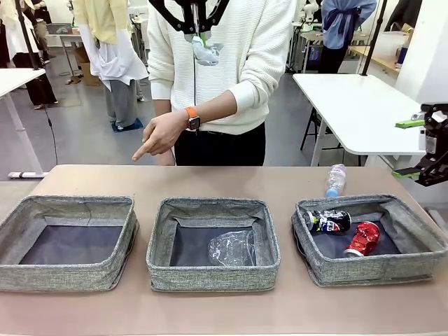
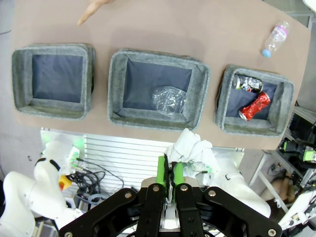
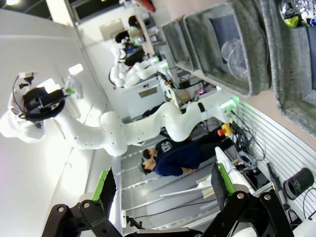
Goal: Sort the waste into the appropriate baskets.
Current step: Place the picked waste into the Fabric basket indicated by the person.
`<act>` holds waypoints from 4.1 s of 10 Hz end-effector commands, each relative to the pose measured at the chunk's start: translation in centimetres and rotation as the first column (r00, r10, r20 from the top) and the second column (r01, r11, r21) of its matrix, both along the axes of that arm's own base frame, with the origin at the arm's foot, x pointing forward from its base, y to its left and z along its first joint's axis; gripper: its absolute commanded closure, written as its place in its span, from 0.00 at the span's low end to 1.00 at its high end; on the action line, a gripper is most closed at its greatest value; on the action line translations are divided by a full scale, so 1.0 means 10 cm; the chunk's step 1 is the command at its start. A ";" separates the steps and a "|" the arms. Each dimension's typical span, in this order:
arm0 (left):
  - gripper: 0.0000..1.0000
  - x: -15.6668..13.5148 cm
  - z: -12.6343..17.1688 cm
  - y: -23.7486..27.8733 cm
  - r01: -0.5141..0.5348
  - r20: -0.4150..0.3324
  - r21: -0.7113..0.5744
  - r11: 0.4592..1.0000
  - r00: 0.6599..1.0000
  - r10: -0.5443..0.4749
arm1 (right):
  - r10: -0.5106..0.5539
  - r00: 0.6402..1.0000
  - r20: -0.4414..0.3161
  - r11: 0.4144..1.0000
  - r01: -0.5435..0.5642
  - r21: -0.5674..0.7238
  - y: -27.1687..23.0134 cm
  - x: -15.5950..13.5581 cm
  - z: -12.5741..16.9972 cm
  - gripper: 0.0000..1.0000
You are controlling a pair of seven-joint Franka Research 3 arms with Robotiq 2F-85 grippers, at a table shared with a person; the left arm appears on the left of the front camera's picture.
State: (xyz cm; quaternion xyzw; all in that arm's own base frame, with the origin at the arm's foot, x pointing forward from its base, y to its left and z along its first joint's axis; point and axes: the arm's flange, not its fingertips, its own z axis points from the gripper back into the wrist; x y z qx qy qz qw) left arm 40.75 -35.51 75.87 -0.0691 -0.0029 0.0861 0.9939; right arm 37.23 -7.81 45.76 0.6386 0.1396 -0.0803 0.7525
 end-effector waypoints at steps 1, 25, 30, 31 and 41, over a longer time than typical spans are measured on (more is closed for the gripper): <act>0.95 -0.05 -0.03 0.06 0.001 -0.003 -0.013 1.000 1.000 -0.001 | -0.012 1.000 -0.008 1.000 0.012 0.006 0.03 0.01 0.05 0.00; 0.04 -0.50 -3.05 2.96 -0.548 -0.211 -0.128 0.826 0.829 0.517 | -0.012 1.000 -0.008 1.000 0.012 0.006 0.03 0.01 0.05 0.00; 0.00 -0.63 -2.69 3.08 -0.074 0.062 -0.730 0.679 0.983 0.173 | -0.012 1.000 -0.008 1.000 0.012 0.006 0.03 0.01 0.05 0.00; 0.00 -0.71 -2.64 3.26 0.214 0.269 -0.883 0.417 0.960 0.076 | -0.012 1.000 -0.008 1.000 0.012 0.006 0.03 0.01 0.05 0.00; 0.00 -0.50 -2.49 3.75 0.218 0.318 -0.932 0.289 0.874 0.368 | -0.012 1.000 -0.008 1.000 0.012 0.006 0.03 0.01 0.05 0.00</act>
